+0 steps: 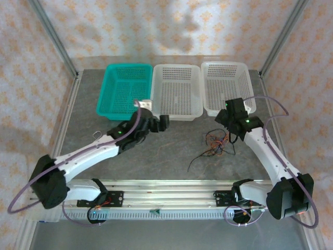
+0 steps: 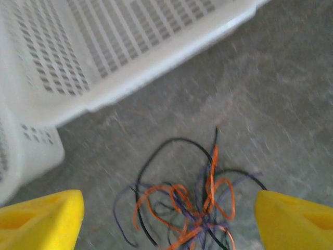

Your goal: Untangle the cables

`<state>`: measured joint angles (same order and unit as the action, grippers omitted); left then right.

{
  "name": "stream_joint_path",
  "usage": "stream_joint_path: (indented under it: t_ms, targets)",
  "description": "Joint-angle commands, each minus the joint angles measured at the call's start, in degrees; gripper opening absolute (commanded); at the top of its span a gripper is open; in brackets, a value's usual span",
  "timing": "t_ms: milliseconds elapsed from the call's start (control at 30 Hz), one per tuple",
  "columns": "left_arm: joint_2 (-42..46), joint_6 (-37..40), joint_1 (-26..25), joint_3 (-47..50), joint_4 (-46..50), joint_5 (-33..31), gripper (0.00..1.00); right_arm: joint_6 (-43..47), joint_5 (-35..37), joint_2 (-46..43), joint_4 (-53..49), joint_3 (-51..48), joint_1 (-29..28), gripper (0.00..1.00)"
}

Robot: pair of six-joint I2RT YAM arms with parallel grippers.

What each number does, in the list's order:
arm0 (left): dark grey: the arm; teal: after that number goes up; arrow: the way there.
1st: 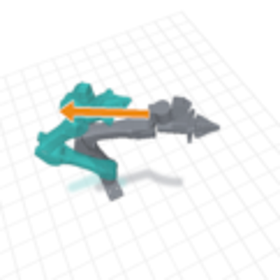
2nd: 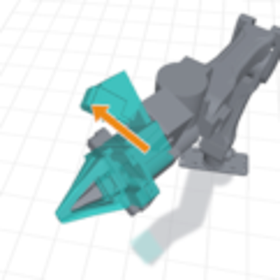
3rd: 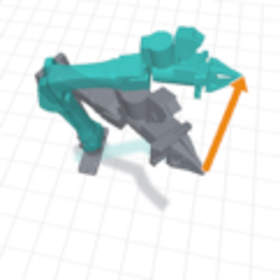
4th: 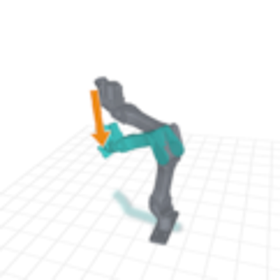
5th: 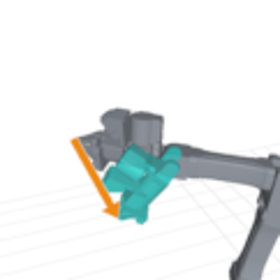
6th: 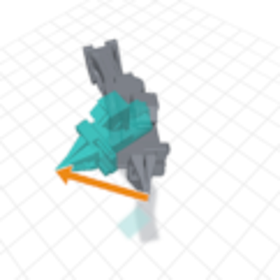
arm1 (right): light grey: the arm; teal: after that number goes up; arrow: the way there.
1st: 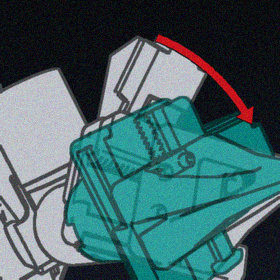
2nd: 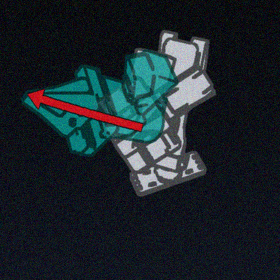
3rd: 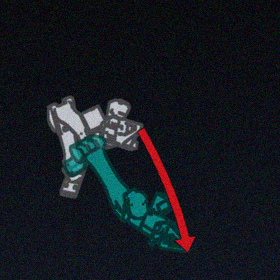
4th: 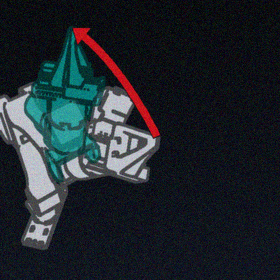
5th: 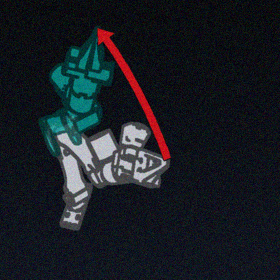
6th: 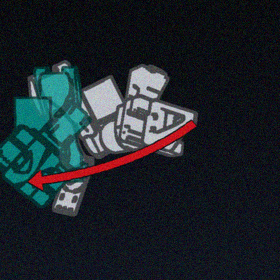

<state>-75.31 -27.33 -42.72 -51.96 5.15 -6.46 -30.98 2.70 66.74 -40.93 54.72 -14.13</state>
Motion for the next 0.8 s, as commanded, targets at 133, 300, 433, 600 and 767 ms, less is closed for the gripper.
stream_joint_path:
  t_ms: [133, 300, 433, 600, 767]
  targets:
    - [-8.80, 4.73, -8.10, -6.69, -0.18, 9.37, 0.96, -0.18, -1.46, 3.18, -13.17, 1.91, -1.86, 0.76]
    - [-15.89, 7.73, -11.93, -11.54, 6.36, 13.29, 0.96, -2.59, 0.59, -2.23, -12.16, 1.97, -2.01, 0.69]
    - [-21.15, 7.57, -14.25, -16.02, 13.83, 15.94, 0.94, -4.84, 0.82, -10.01, -5.93, -0.01, -1.96, 0.67]
    - [-26.34, 7.57, -15.78, -20.70, 19.39, 20.16, 0.90, -4.62, 1.16, -15.66, -1.59, -2.84, -1.92, 0.66]
    - [-29.90, 7.12, -15.92, -22.99, 20.88, 23.31, 0.86, -3.74, -0.73, -19.04, 0.50, -2.73, -1.95, 0.66]
